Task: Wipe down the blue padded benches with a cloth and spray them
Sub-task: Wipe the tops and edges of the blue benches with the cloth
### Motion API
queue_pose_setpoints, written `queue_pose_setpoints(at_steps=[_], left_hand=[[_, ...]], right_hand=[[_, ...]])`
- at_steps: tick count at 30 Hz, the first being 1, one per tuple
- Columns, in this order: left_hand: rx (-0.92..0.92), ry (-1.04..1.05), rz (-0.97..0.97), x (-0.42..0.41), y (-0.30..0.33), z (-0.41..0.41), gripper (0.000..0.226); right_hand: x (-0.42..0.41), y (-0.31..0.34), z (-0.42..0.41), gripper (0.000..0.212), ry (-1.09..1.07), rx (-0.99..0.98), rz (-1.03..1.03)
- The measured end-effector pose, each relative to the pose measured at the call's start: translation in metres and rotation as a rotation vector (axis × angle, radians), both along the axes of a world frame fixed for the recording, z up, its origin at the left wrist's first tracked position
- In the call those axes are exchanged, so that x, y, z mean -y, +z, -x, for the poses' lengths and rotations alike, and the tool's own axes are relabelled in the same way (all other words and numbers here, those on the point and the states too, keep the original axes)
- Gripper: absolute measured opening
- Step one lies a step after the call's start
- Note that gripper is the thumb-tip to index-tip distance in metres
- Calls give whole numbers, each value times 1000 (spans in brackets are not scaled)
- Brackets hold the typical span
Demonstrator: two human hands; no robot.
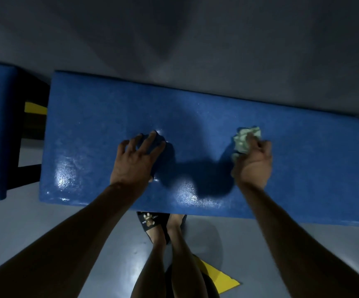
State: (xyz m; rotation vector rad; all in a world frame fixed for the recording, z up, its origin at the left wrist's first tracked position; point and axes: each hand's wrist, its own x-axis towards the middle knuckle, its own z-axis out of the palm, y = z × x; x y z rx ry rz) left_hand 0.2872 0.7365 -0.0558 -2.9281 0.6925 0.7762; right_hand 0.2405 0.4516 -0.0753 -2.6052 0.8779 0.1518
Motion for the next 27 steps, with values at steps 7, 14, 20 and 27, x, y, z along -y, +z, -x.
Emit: queue_pose_setpoints(at_steps=[7,14,20,27], left_hand=[[-18,16,3,4,-2,-3,109],[-42,23,-12,1,-3,-7,111],[-45,42,7,0,-4,-7,110],[-39,42,7,-1,-7,-6,115]], right_hand=[[-136,0,-33,60,516,30,-74],[12,2,-32,59,452,6,97],[-14,-11,-51,61,-102,47,97],[-141,-3,-81,62,400,38,-2]])
